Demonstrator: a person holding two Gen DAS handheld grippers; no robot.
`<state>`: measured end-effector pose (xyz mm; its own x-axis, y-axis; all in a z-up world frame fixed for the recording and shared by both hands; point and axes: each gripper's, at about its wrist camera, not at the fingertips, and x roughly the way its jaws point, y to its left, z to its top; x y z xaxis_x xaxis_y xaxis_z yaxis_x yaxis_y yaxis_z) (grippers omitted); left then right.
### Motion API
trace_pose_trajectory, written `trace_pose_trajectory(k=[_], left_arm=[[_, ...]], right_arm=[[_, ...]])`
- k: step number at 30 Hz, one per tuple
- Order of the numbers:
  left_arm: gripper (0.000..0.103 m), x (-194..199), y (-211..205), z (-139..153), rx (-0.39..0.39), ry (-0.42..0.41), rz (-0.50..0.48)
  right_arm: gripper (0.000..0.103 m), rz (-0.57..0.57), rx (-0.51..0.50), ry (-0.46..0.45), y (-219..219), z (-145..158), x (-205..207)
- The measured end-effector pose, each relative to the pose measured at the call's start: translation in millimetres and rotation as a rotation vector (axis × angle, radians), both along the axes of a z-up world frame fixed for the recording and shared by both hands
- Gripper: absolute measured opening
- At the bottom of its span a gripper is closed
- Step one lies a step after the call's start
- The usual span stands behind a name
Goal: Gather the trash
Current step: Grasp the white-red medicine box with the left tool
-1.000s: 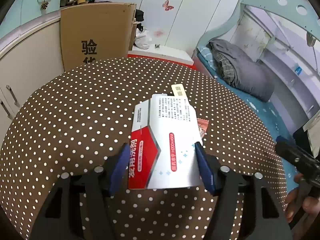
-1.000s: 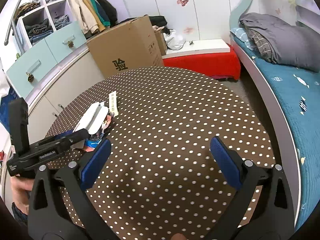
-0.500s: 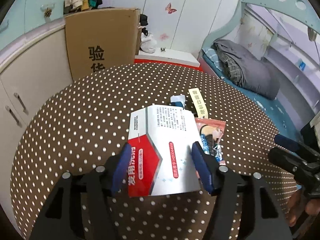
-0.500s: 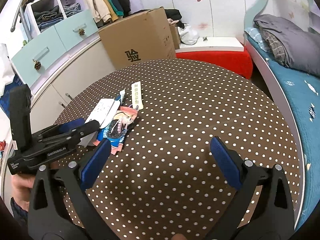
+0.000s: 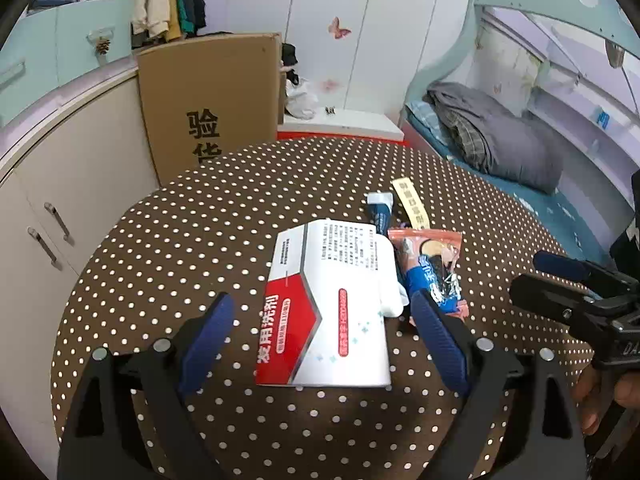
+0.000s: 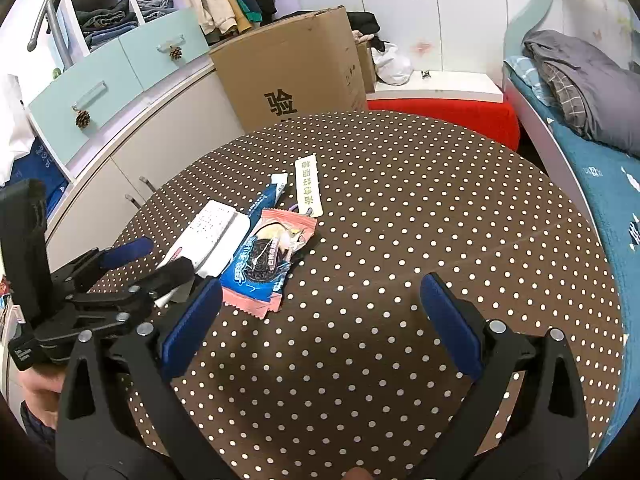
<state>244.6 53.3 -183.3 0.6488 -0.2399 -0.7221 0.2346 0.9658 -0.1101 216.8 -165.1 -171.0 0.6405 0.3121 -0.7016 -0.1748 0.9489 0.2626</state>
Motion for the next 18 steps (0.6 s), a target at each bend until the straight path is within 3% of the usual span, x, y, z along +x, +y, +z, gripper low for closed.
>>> trace_pose_trajectory(k=[2, 4, 9, 15, 18], left_arm=[[0.088, 5, -3, -4, 0.012, 0.035, -0.008], [0.068, 10, -2, -9, 0.010, 0.073, -0.024], [0.067, 0, 4, -8, 0.008, 0.076, -0.024], [0.067, -24, 29, -7, -0.027, 0.077, 0.046], [0.070, -30, 33, -8, -0.005, 0.077, 0.073]], right_arm=[[0.097, -0.007, 0.005, 0.008, -1, 2, 0], [0.097, -0.016, 0.005, 0.014, -1, 5, 0], [0.097, -0.023, -0.028, 0.047, 13, 6, 7], [0.097, -0.036, -0.038, 0.110, 40, -9, 26], [0.097, -0.044, -0.078, 0.109, 54, -15, 35]])
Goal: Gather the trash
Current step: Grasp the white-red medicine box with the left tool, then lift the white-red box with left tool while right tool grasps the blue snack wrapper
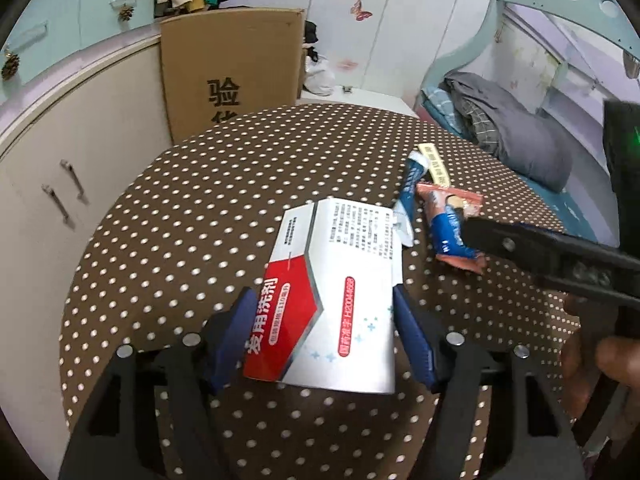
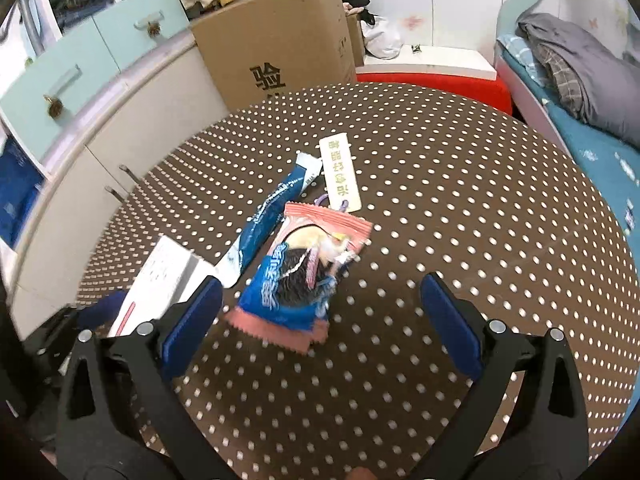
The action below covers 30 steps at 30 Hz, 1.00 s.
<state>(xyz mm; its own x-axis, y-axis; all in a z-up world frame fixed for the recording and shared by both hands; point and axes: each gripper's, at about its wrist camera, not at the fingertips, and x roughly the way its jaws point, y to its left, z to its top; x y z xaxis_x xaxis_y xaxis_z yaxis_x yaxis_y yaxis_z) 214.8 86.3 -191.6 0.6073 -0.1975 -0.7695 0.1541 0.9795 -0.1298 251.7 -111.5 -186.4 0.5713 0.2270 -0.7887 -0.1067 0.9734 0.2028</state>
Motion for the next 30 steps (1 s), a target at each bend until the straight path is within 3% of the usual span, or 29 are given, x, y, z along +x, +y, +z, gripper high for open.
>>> trace_pose_trajectory(k=[1, 3, 4, 6, 11, 13, 21, 23, 24, 28, 30], left_arm=[[0.078, 1, 0, 0, 0.004, 0.002, 0.004], [0.080, 5, -3, -1, 0.025, 0.008, 0.015], [0.077, 6, -3, -1, 0.033, 0.008, 0.015], [0.068, 9, -6, 0, 0.068, 0.006, 0.021], [0.067, 6, -6, 2, 0.060, 0.010, 0.037], [0.067, 0, -1, 3, 0.026, 0.010, 0.043], [0.067, -22, 2, 3, -0.039, 0.033, 0.051], [0.067, -26, -4, 4, -0.032, 0.035, 0.044], [0.067, -27, -7, 3, -0.013, 0.034, 0.039], [0.069, -29, -23, 0, 0.100, 0.017, 0.011], [0.068, -27, -26, 0, 0.098, 0.018, -0.002]], right_arm=[[0.092, 0.008, -0.018, 0.004, 5, -3, 3], [0.079, 0.019, -0.070, -0.012, 12, -6, 2], [0.064, 0.027, -0.096, -0.025, 14, -5, 0], [0.047, 0.034, -0.114, -0.040, 14, -4, -4], [0.039, 0.067, 0.026, -0.048, -20, 0, -18], [0.025, 0.082, 0.062, -0.053, -34, 3, -24], [0.025, 0.107, 0.078, -0.041, -70, 13, -50], [0.039, 0.107, 0.077, -0.031, -72, 9, -52], [0.058, 0.105, 0.064, -0.031, -71, 8, -53], [0.061, 0.133, -0.024, -0.036, -59, 5, -47], [0.055, 0.147, -0.058, -0.036, -53, -1, -41]])
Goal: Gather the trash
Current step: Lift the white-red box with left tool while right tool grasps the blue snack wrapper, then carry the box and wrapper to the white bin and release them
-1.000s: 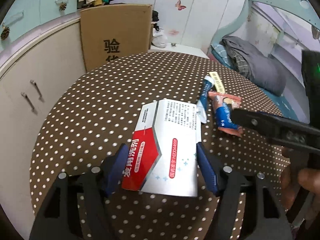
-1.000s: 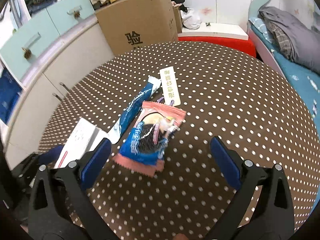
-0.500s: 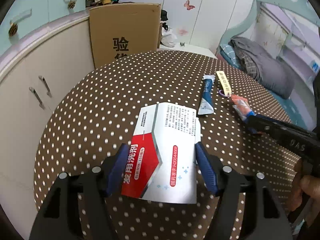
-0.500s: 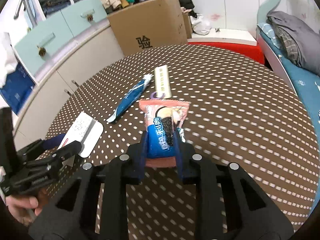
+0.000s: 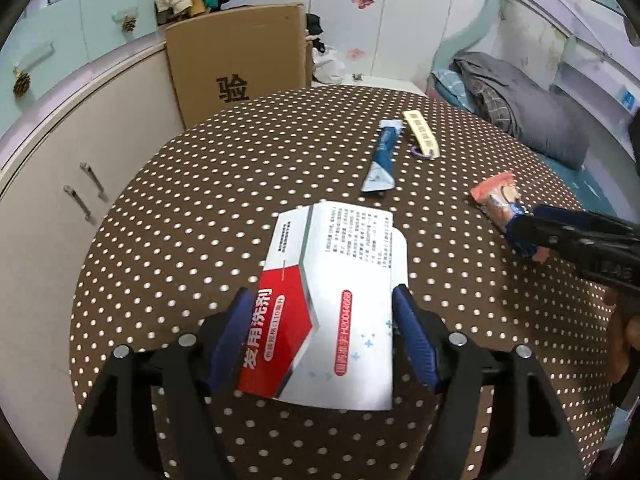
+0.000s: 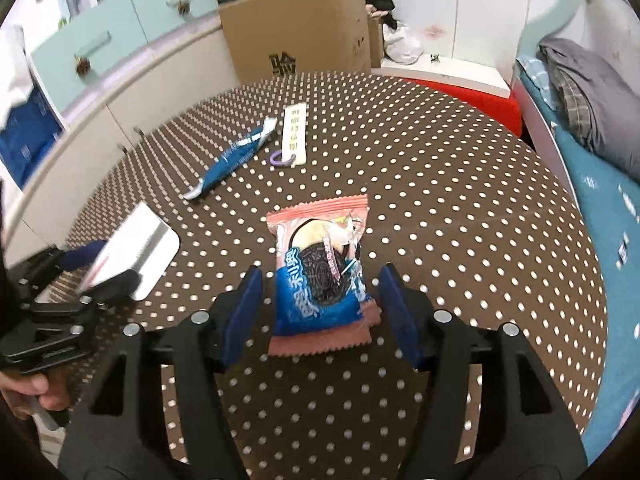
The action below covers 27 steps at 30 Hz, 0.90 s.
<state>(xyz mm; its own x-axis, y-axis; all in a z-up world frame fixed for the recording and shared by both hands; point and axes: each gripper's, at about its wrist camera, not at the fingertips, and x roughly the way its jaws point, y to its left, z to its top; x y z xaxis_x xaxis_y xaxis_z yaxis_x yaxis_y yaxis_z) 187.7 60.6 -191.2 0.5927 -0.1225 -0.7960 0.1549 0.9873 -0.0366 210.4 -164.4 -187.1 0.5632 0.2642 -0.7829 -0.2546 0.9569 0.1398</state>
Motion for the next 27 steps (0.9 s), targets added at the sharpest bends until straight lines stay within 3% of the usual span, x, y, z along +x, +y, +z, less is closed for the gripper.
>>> trace_pose_trajectory(k=[1, 4, 9, 16, 22, 27], left_arm=[[0.067, 1, -2, 0, -0.001, -0.001, -0.008], [0.066, 2, -6, 2, -0.027, 0.008, -0.012], [0.065, -2, -14, 4, -0.109, 0.020, -0.032], [0.065, -3, -33, 15, -0.194, 0.018, -0.068], [0.065, 1, -67, 42, -0.197, -0.032, -0.122], [0.065, 6, -102, 59, -0.185, -0.056, -0.188]], right_arm=[[0.039, 0.012, -0.036, -0.028, 5, -2, 1], [0.034, 0.027, -0.016, -0.019, 4, -3, 3], [0.034, 0.014, 0.074, -0.022, -17, 4, -6], [0.034, -0.087, 0.144, -0.082, -74, 34, -22], [0.034, -0.246, 0.185, -0.154, -156, 59, -45], [0.034, -0.432, 0.231, -0.135, -246, 39, -57]])
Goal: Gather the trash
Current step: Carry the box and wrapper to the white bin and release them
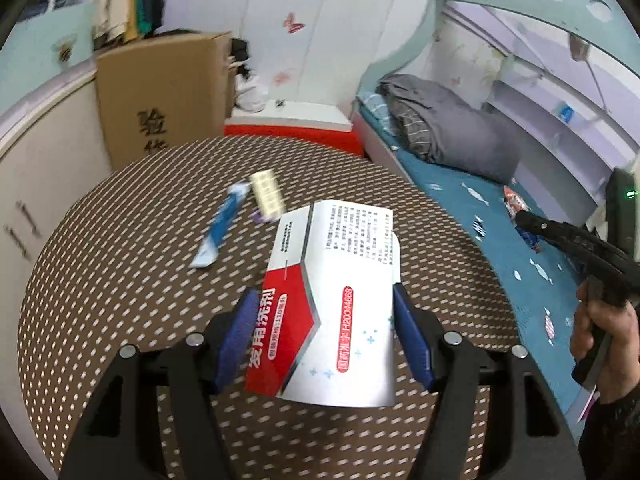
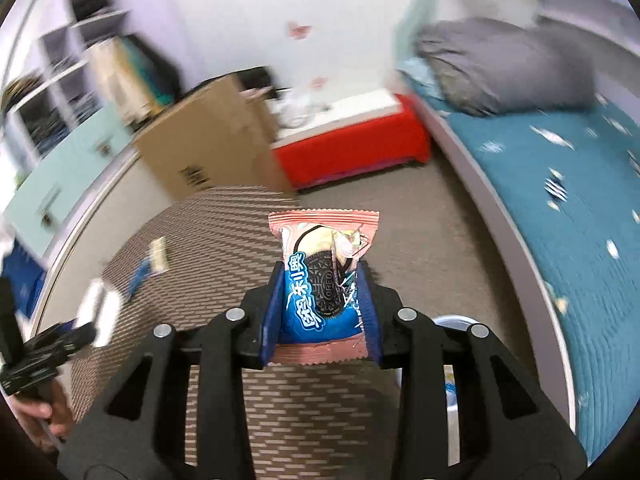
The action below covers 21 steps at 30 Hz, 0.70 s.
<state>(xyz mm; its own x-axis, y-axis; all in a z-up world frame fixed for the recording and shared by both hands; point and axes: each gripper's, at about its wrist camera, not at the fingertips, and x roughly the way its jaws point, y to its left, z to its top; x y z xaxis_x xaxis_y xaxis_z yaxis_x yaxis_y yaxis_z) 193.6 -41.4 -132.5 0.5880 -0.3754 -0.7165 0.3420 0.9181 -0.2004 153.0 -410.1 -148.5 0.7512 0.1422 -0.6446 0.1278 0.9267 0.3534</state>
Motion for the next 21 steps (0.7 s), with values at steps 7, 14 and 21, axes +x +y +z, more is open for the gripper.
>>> trace_pose_trajectory(k=[7, 14, 21], left_arm=[[0.065, 3, -60, 10, 0.031, -0.024, -0.112], [0.065, 5, -108, 13, 0.062, -0.035, -0.197], [0.066, 18, -167, 6, 0.077, -0.014, -0.292]], right_arm=[[0.034, -0.147, 0.111, 0.212, -82, -107, 10], [0.046, -0.224, 0.238, 0.331, -117, -194, 23], [0.083, -0.340, 0.355, 0.333, -151, -223, 10]])
